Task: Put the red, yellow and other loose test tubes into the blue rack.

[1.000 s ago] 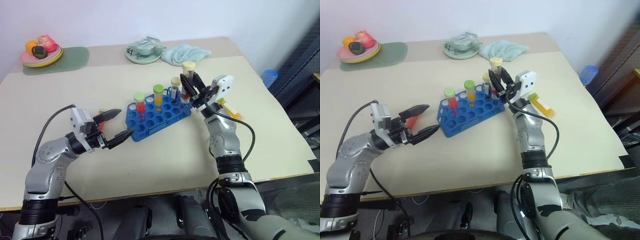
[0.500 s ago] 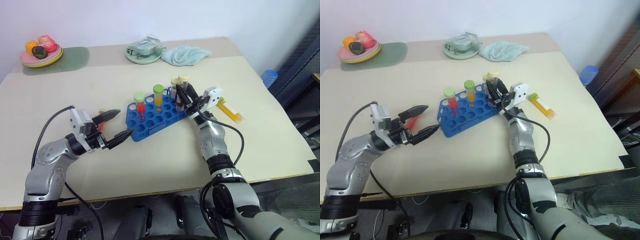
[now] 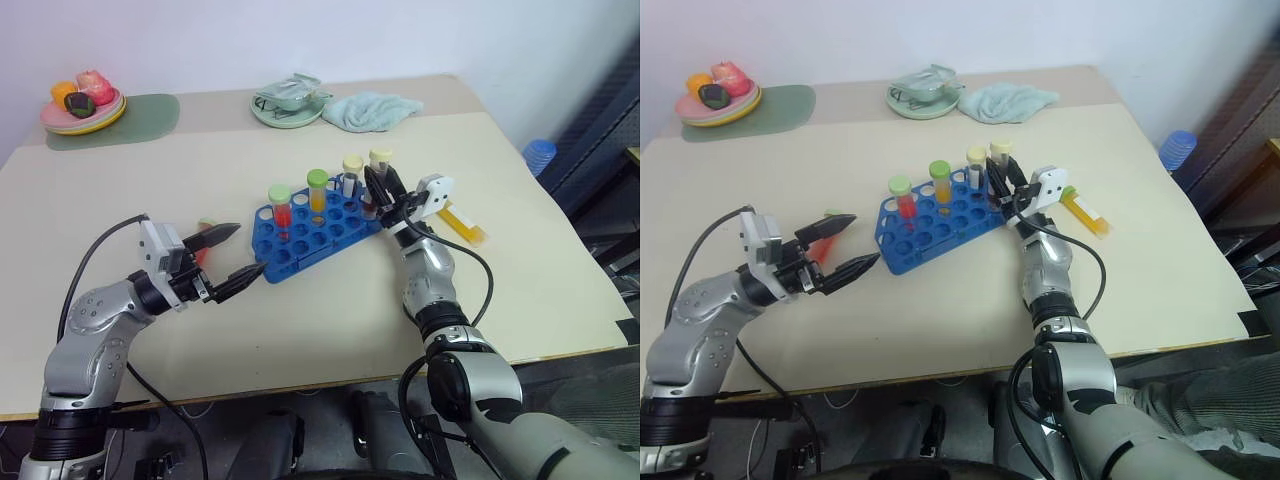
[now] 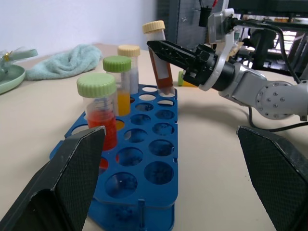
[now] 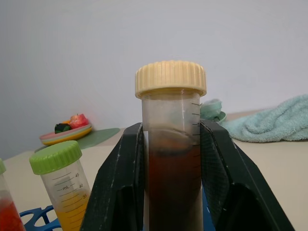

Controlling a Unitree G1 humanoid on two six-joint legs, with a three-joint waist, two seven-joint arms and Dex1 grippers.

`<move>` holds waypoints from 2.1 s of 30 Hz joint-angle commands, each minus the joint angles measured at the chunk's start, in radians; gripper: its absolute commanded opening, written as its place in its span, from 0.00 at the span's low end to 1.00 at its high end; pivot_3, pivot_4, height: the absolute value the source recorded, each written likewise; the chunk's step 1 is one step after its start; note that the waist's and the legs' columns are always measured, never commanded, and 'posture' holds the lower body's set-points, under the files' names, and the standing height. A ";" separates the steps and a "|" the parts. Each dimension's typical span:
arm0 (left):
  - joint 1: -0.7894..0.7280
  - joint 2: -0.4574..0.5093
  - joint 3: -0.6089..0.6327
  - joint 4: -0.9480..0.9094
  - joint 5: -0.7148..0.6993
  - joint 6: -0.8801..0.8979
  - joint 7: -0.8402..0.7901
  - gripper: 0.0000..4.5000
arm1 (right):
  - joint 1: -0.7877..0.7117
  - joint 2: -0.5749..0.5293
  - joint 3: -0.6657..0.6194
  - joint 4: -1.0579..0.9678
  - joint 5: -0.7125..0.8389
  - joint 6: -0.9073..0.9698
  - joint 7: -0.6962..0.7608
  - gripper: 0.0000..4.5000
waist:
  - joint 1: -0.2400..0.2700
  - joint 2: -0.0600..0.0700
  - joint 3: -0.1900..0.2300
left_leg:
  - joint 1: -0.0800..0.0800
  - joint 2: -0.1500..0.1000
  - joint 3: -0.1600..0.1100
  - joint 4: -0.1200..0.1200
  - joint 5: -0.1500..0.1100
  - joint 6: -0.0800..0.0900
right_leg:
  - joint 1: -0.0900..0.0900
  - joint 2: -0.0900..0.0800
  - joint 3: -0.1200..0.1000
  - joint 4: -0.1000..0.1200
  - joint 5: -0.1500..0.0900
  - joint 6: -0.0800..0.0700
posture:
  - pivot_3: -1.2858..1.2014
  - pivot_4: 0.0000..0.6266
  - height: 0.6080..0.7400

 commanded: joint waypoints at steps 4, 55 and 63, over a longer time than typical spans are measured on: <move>-0.003 0.008 0.026 -0.031 -0.017 -0.007 -0.001 1.00 | 0.020 0.018 0.010 -0.010 -0.006 -0.027 0.022 0.28 | 0.000 0.000 0.000 | 0.000 0.000 0.000 0.000 0.000 0.000 | 0.000 0.000 0.000 0.000 0.000 0.000 | 0.52 0.24 1.00; -0.065 -0.014 -0.013 -0.030 -0.014 0.029 0.013 1.00 | 0.198 -0.209 0.173 -0.531 -0.029 0.368 0.085 0.99 | 0.004 0.000 0.000 | 0.000 0.000 0.000 0.000 0.000 0.000 | 0.000 0.000 0.000 0.000 0.000 0.000 | 0.52 0.24 1.00; -0.063 -0.016 -0.011 -0.017 -0.011 0.018 0.004 1.00 | 0.090 -0.257 0.164 -0.473 -0.004 0.449 0.173 0.99 | 0.002 0.000 0.000 | 0.000 0.000 0.000 0.000 0.000 0.000 | 0.000 0.000 0.000 -0.001 0.000 0.000 | 0.52 0.24 1.00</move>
